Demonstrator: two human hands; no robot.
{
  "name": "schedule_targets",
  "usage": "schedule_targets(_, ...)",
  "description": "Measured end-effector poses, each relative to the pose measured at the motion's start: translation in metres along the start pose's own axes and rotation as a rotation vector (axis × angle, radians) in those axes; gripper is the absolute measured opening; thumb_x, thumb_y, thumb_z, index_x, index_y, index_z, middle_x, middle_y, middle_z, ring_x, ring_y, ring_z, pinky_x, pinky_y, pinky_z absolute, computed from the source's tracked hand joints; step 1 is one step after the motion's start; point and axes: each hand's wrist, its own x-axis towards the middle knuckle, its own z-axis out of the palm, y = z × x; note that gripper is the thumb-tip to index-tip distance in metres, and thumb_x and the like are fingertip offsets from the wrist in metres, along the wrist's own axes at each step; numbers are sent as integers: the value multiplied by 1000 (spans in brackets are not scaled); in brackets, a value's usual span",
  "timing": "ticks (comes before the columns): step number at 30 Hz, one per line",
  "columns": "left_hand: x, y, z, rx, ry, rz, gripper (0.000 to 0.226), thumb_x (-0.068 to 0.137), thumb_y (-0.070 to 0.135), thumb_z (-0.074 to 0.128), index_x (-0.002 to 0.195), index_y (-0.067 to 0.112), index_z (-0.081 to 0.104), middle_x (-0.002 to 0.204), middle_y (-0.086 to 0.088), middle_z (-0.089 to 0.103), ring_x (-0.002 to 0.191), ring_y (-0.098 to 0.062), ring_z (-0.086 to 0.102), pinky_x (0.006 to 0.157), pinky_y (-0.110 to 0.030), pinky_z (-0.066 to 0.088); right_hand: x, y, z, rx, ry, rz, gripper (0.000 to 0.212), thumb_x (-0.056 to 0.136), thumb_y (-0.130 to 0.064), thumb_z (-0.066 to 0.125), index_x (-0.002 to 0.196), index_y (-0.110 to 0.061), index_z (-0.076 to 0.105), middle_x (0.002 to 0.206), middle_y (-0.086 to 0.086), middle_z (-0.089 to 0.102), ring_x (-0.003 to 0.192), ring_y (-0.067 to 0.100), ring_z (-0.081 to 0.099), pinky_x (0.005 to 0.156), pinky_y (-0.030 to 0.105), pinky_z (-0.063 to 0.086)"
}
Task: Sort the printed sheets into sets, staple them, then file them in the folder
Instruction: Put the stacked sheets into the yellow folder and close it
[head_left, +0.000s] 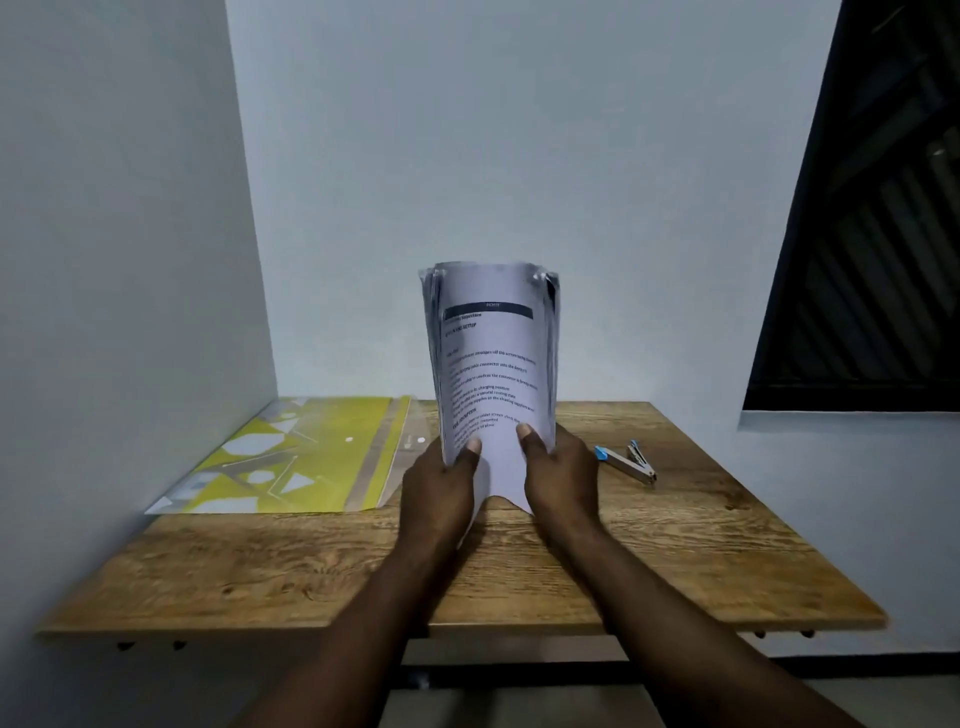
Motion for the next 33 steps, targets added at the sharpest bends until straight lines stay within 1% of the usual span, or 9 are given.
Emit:
schedule_targets(4, 1, 7, 1, 64, 38, 71, 40, 105, 49, 57, 123, 16, 71, 108, 0, 72, 98, -22, 68, 80, -33, 54, 1, -7, 0, 5, 22, -11, 26, 105, -32, 64, 111, -11, 77, 85, -7, 69, 79, 10, 67, 71, 28, 55)
schedule_targets(9, 2, 2, 0, 250, 10, 101, 45, 107, 49, 52, 116, 11, 73, 103, -2, 72, 94, -24, 67, 80, -39, 56, -2, -1, 3, 27, 14, 76, 28, 105, -35, 64, 113, -10, 75, 89, -6, 70, 90, 22, 72, 85, 48, 63)
schedule_targets(13, 14, 7, -14, 228, 17, 82, 43, 105, 48, 55, 109, 11, 76, 101, -5, 75, 92, -27, 69, 78, -38, 55, 10, -6, -8, -5, -21, 50, 24, 106, -29, 64, 115, -10, 75, 94, -1, 70, 90, 21, 69, 69, 25, 53)
schedule_targets(15, 23, 10, -25, 218, -16, 24, 38, 104, 45, 59, 103, 12, 77, 96, -5, 76, 91, -28, 70, 77, -37, 53, 21, -6, -14, -98, -125, 56, 28, 106, -30, 62, 125, -12, 72, 103, 1, 72, 96, 23, 68, 70, 26, 46)
schedule_targets(18, 43, 9, -41, 208, -85, -106, 34, 94, 42, 73, 97, 8, 78, 94, -9, 78, 91, -32, 74, 85, -45, 58, 42, -2, -18, -152, -321, 128, 37, 104, -35, 65, 136, -17, 67, 123, 2, 74, 104, 24, 70, 85, 32, 53)
schedule_targets(21, 54, 7, -54, 12, -202, -273, 51, 74, 39, 87, 107, 1, 78, 105, -13, 80, 102, -35, 76, 102, -56, 56, 56, 6, -16, -127, -424, 212, 45, 95, -39, 72, 133, -16, 69, 116, 2, 78, 99, 26, 77, 96, 49, 60)
schedule_targets(23, 58, 4, -59, -27, -258, -319, 48, 82, 34, 89, 110, -3, 77, 109, -14, 79, 107, -35, 75, 104, -54, 56, 64, 13, -12, -97, -486, 279, 38, 95, -32, 74, 128, -12, 72, 109, 4, 81, 94, 29, 79, 97, 53, 60)
schedule_targets(28, 74, -13, -67, 78, -153, -357, 56, 87, 56, 80, 103, 2, 78, 100, -10, 79, 90, -27, 75, 80, -29, 55, 77, 34, -8, -63, -526, 472, 35, 96, -20, 77, 126, -3, 72, 109, 9, 80, 99, 33, 77, 103, 48, 55)
schedule_targets(33, 90, -25, -79, 515, 30, -194, 43, 101, 51, 60, 84, 15, 77, 82, -4, 79, 69, -25, 73, 68, -31, 57, 90, 60, -3, -142, -480, 533, 44, 92, -24, 82, 128, -3, 68, 107, 15, 79, 91, 38, 78, 93, 57, 61)
